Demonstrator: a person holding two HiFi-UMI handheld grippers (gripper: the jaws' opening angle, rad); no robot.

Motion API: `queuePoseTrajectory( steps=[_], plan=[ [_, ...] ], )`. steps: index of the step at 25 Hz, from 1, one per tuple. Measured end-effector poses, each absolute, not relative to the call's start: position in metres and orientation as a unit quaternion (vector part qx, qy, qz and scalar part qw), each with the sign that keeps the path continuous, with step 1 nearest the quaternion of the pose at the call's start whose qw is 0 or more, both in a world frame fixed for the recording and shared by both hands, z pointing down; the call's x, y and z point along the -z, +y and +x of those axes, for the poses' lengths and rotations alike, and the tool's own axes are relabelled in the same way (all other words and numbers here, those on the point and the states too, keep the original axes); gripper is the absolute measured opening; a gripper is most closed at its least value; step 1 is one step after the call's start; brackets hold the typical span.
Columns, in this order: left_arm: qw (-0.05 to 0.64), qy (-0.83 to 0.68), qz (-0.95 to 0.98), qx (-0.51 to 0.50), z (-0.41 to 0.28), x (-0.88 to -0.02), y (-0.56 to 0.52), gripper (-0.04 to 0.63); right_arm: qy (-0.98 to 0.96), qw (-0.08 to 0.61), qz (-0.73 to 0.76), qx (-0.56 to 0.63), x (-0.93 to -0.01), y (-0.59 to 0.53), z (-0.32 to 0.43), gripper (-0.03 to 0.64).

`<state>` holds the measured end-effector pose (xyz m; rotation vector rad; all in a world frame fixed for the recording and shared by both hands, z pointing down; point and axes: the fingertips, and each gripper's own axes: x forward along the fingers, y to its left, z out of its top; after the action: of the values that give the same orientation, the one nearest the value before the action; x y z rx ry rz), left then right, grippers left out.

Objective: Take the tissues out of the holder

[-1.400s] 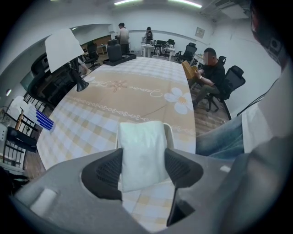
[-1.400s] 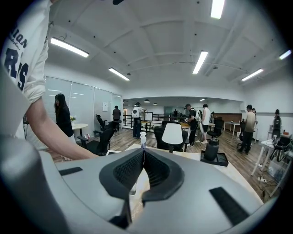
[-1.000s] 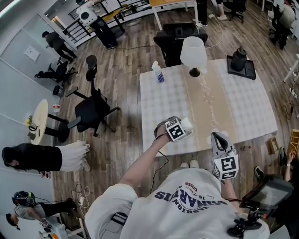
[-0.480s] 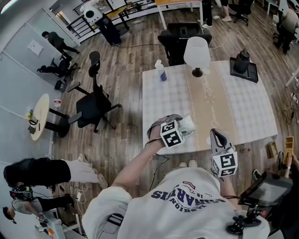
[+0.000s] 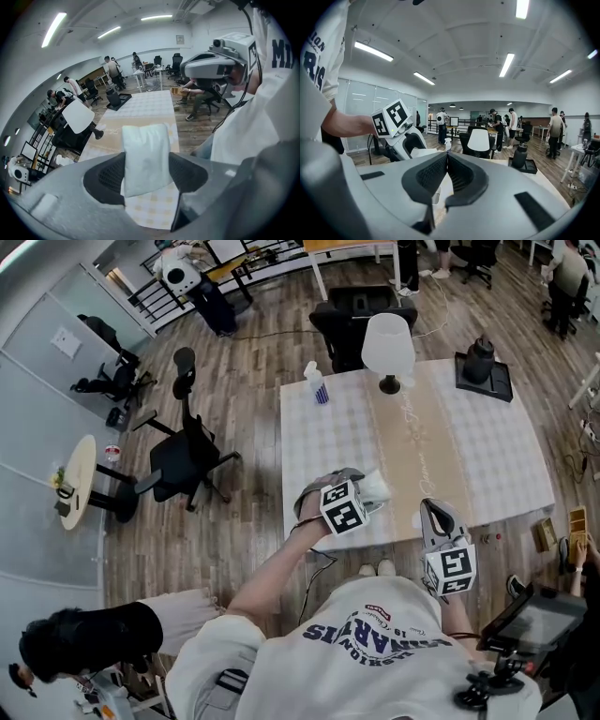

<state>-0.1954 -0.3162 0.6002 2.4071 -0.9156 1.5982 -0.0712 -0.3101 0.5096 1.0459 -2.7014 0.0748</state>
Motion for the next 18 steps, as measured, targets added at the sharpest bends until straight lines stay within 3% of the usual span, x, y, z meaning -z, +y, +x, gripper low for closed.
queuePoseTrajectory(
  steps=[18],
  plan=[
    [0.000,-0.208,0.824,-0.527,-0.100,-0.610,-0.361,0.290,-0.856,0.119,0.500,-0.055,-0.515,-0.302,0.039,0.008]
  ],
)
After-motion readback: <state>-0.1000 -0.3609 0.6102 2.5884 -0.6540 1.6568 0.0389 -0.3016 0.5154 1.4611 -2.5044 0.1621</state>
